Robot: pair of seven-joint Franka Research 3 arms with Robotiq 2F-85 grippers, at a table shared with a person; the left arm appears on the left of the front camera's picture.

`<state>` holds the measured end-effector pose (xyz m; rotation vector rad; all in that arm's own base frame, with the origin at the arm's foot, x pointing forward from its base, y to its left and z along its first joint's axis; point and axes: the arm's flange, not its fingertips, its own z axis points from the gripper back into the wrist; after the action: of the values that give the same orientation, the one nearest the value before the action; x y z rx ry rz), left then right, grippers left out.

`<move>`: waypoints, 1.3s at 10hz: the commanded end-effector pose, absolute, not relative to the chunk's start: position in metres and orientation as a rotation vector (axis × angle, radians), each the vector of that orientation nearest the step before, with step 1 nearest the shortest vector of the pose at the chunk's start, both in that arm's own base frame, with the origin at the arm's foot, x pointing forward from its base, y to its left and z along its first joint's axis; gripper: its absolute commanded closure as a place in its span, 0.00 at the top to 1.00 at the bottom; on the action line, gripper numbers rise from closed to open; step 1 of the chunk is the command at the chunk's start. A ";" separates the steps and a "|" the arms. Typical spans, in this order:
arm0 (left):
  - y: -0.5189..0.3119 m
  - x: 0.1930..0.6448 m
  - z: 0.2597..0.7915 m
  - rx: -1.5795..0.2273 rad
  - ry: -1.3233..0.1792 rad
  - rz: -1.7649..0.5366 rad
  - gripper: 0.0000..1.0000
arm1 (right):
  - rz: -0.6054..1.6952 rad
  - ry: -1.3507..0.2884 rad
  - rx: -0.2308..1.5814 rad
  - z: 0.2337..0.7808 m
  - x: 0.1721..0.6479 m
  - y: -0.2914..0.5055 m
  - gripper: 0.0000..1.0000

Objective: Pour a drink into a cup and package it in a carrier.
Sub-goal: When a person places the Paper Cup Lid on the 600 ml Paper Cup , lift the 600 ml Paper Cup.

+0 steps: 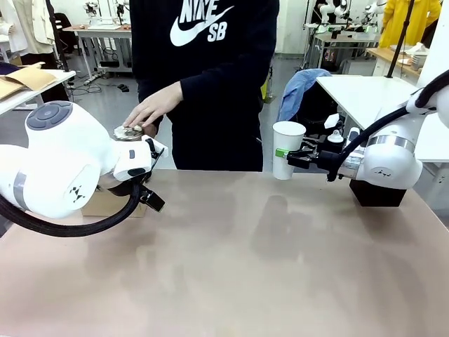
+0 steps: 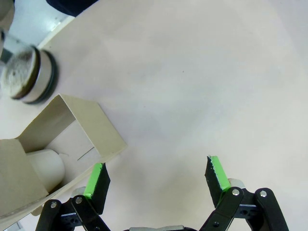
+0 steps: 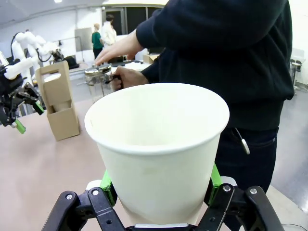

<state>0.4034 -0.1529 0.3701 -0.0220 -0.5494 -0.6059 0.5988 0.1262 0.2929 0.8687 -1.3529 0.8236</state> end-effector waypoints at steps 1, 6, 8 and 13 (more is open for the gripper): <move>-0.152 0.403 0.370 -0.024 -0.550 -0.605 1.00 | 0.814 -1.373 0.866 0.295 0.600 0.129 0.81; -0.152 0.403 0.370 -0.024 -0.550 -0.605 1.00 | 0.814 -1.373 0.866 0.295 0.600 0.129 0.81; -0.152 0.403 0.370 -0.024 -0.550 -0.605 1.00 | 0.814 -1.373 0.866 0.295 0.600 0.129 0.81; -0.152 0.403 0.370 -0.024 -0.550 -0.605 1.00 | 0.814 -1.373 0.866 0.295 0.600 0.129 0.81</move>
<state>0.4034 -0.1529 0.3701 -0.0220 -0.5494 -0.6059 0.5988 0.1262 0.2929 0.8687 -1.3529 0.8236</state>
